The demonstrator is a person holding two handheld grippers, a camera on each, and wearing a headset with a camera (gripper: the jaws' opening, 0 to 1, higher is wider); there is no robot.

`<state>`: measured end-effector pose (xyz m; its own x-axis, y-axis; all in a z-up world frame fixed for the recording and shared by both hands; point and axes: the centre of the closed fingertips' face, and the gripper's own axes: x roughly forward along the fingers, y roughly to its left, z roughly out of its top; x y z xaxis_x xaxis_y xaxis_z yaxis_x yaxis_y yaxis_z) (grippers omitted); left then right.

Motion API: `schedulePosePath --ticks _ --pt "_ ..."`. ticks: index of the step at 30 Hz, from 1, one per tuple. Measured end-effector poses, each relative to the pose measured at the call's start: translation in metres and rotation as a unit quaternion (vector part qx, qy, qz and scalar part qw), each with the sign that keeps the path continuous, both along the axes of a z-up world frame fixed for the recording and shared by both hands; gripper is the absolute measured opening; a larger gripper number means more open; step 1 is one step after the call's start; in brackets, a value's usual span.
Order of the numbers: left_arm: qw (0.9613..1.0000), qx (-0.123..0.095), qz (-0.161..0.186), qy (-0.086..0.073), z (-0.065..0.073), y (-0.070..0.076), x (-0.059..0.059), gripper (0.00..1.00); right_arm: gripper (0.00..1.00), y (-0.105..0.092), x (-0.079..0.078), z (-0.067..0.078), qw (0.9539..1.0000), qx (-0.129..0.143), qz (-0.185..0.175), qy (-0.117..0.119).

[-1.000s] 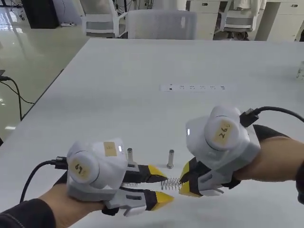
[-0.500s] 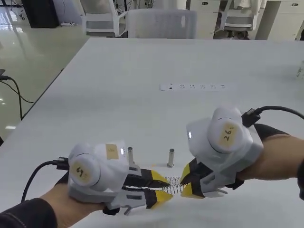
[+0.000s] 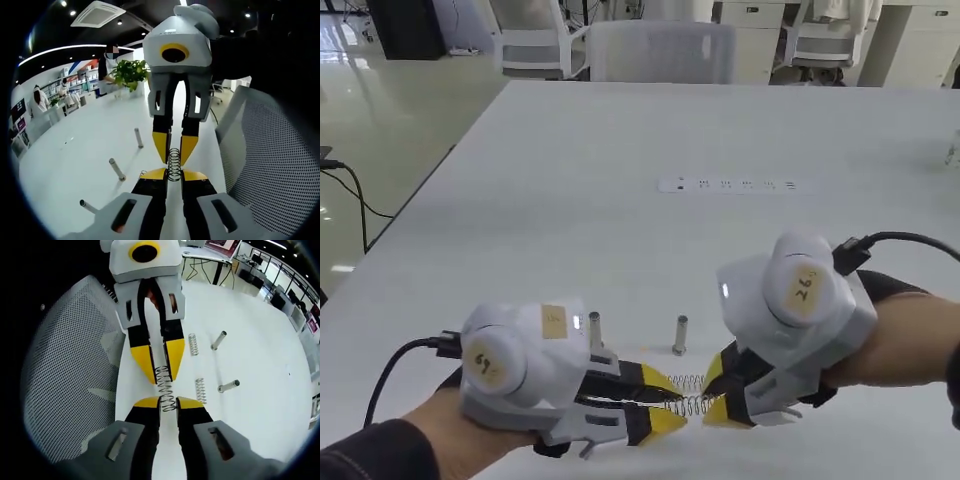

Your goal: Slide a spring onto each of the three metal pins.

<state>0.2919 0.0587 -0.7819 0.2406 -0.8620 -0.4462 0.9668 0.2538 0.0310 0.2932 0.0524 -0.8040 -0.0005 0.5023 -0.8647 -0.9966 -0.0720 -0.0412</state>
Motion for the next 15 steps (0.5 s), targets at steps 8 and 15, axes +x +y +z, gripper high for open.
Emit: schedulePosePath --ticks 8,15 --pt "0.9998 -0.022 -0.001 -0.004 0.015 -0.006 -0.001 0.07 0.15 -0.002 -0.001 -0.002 0.9999 0.007 -0.011 0.011" --pt "0.9997 -0.025 0.004 -0.005 0.015 -0.006 0.001 0.07 0.14 -0.002 0.001 0.002 0.9998 0.016 -0.013 0.005"
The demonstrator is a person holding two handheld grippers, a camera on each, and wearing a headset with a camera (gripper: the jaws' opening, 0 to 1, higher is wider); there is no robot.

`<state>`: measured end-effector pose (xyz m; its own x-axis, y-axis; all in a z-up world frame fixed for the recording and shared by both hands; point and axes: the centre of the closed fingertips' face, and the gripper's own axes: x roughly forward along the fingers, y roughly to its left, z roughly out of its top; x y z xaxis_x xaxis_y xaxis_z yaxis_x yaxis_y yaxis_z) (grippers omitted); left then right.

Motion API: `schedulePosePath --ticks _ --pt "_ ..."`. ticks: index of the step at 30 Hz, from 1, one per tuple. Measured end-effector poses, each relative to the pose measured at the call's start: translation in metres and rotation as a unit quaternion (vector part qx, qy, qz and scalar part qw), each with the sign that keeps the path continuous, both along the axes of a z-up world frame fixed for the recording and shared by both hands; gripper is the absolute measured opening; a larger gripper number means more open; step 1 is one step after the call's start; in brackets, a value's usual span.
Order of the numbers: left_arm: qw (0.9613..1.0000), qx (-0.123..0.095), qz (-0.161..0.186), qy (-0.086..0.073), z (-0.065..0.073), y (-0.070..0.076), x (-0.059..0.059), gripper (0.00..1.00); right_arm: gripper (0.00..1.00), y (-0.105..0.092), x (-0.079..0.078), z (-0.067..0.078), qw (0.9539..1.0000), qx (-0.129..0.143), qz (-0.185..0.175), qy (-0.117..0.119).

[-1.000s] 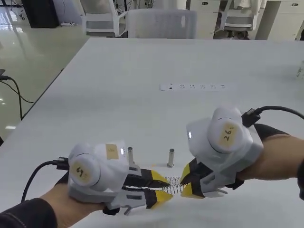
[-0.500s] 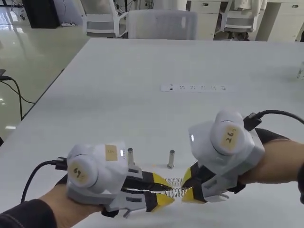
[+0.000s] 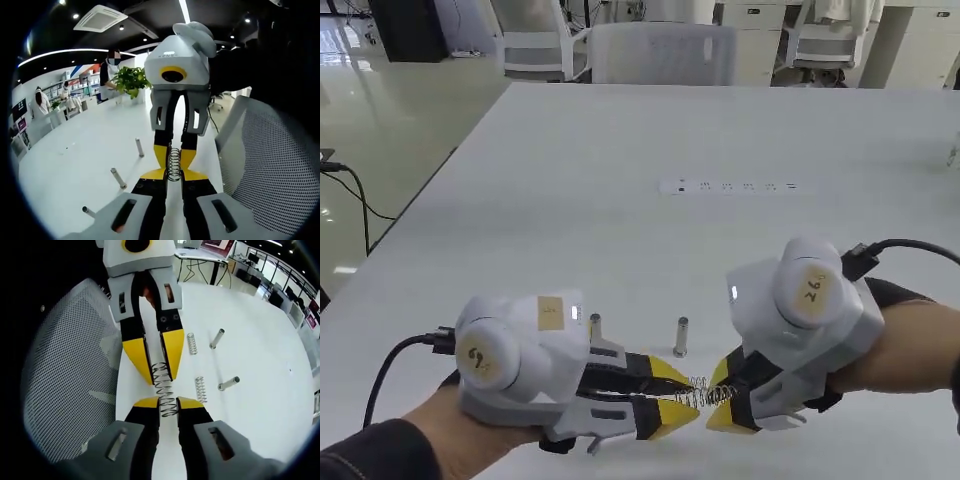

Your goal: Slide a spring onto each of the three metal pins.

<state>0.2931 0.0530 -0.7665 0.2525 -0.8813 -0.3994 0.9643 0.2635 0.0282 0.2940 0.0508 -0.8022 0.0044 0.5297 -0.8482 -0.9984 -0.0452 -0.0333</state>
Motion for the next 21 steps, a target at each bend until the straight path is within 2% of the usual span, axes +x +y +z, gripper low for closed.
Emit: schedulePosePath --ticks 14,17,21 --pt "0.9996 0.023 -0.008 -0.01 -0.007 -0.001 -0.002 0.08 0.13 0.006 -0.008 0.024 0.9998 0.011 0.004 0.014" --pt "0.9995 0.028 -0.012 -0.012 -0.009 -0.002 -0.004 0.08 0.13 0.01 -0.011 0.028 0.9995 0.02 0.004 0.022" --pt "0.9995 0.027 -0.011 -0.011 -0.009 -0.002 -0.004 0.08 0.13 0.016 -0.013 0.033 0.9994 0.029 0.004 0.021"
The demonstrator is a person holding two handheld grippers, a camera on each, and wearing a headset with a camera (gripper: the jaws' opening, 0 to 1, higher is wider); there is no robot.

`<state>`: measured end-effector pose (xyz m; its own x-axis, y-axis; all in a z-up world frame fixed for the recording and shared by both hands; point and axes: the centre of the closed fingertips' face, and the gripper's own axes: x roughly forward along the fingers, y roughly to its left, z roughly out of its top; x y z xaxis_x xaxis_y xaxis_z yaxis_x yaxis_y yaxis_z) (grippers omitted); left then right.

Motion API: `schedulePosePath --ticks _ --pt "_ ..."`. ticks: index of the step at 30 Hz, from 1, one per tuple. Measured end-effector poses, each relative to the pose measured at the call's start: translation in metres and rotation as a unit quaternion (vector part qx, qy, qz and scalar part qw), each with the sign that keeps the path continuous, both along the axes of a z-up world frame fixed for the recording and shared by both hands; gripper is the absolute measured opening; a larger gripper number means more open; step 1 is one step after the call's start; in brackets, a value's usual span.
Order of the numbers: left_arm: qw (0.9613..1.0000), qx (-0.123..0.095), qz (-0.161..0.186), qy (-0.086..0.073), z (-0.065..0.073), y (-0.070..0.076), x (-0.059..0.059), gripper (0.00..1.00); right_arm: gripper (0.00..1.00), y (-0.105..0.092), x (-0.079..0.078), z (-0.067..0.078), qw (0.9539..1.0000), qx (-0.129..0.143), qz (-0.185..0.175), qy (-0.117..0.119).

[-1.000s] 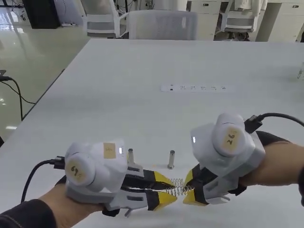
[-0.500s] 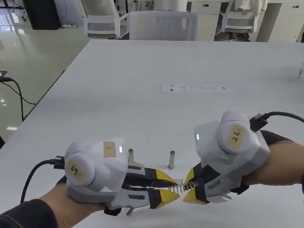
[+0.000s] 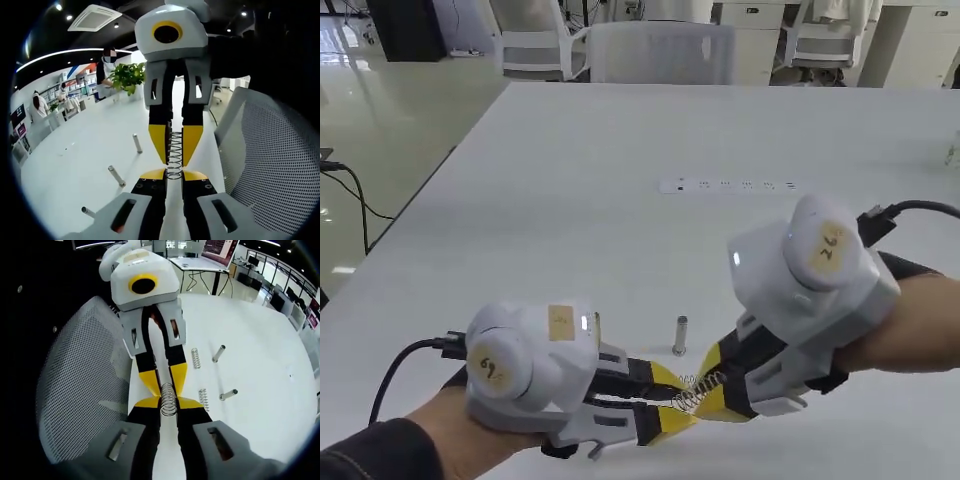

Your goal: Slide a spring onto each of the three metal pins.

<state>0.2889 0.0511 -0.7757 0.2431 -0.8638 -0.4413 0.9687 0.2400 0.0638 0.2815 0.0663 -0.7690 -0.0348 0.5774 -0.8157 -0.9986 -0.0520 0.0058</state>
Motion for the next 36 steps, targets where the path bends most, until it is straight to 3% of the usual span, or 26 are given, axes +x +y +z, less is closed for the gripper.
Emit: schedulePosePath --ticks 21,36 --pt "0.9999 -0.01 0.004 0.011 -0.0007 -0.0027 0.0002 0.08 0.13 0.0082 -0.0009 0.0051 1.0 0.005 -0.001 0.0" --pt "0.9997 -0.009 0.013 0.018 -0.0022 -0.0016 0.0028 0.11 0.13 0.0053 0.0041 0.0043 0.9999 -0.006 -0.002 -0.009"
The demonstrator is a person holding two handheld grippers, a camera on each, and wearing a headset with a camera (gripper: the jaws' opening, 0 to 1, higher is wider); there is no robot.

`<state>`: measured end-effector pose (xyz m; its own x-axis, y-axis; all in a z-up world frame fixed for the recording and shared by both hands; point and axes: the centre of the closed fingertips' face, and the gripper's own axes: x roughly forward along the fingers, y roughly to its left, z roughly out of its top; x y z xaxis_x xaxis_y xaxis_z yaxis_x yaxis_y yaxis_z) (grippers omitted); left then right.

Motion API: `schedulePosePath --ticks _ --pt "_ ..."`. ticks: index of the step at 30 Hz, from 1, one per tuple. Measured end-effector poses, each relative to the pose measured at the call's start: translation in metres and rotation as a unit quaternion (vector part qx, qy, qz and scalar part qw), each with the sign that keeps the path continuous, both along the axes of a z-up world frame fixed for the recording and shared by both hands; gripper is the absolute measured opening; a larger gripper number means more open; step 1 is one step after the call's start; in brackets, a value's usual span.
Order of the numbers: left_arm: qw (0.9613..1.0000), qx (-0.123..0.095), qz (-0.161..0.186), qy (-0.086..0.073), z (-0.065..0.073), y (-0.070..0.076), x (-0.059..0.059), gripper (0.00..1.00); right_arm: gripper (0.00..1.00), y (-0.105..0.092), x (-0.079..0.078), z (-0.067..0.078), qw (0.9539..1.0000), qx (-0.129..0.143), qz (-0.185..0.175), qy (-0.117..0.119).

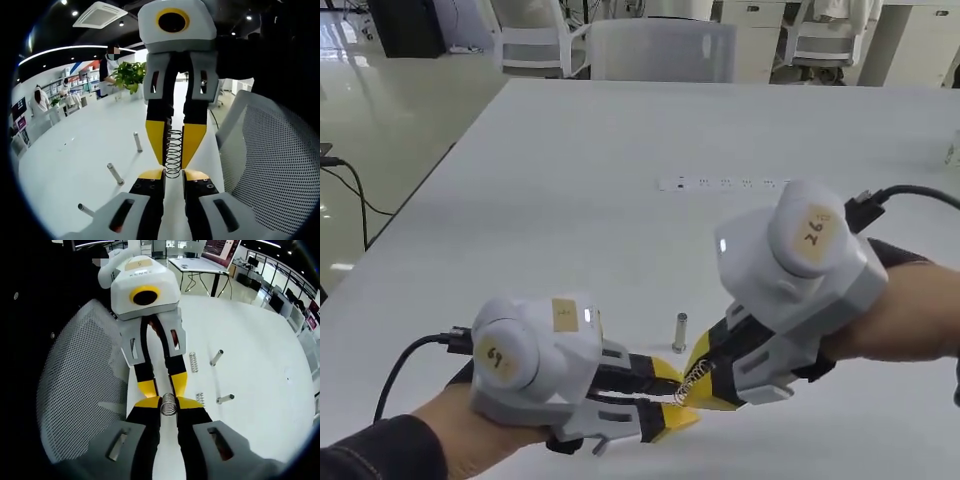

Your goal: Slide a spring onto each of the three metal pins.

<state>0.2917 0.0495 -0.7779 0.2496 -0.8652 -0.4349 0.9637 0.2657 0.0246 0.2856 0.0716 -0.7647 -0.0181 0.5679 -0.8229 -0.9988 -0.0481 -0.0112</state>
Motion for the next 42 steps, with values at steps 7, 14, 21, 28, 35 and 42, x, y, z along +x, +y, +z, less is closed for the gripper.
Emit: schedulePosePath --ticks 7,14,21,28,35,42 --pt "0.9999 -0.003 0.008 0.007 0.0 0.003 0.002 0.18 0.13 -0.004 0.006 0.001 1.0 -0.002 -0.009 -0.002" --pt "0.9996 -0.006 0.024 0.014 -0.001 0.011 0.007 0.29 0.13 -0.01 0.01 0.0 0.9998 -0.006 -0.018 -0.003" --pt "0.9984 -0.005 0.053 0.02 -0.005 0.026 0.013 0.4 0.13 -0.015 0.015 0.0 0.9996 -0.008 -0.027 -0.004" --pt "0.9963 -0.012 0.081 0.024 -0.004 0.038 0.019 0.49 0.13 -0.02 0.02 0.001 0.9993 -0.01 -0.036 -0.007" --pt "0.9939 -0.017 0.105 0.028 -0.005 0.05 0.023 0.57 0.13 -0.027 0.025 0.001 0.9989 -0.01 -0.046 -0.007" --pt "0.9909 -0.021 0.129 0.032 -0.007 0.063 0.027 0.61 0.13 -0.034 0.032 0.004 0.9983 -0.011 -0.056 -0.01"
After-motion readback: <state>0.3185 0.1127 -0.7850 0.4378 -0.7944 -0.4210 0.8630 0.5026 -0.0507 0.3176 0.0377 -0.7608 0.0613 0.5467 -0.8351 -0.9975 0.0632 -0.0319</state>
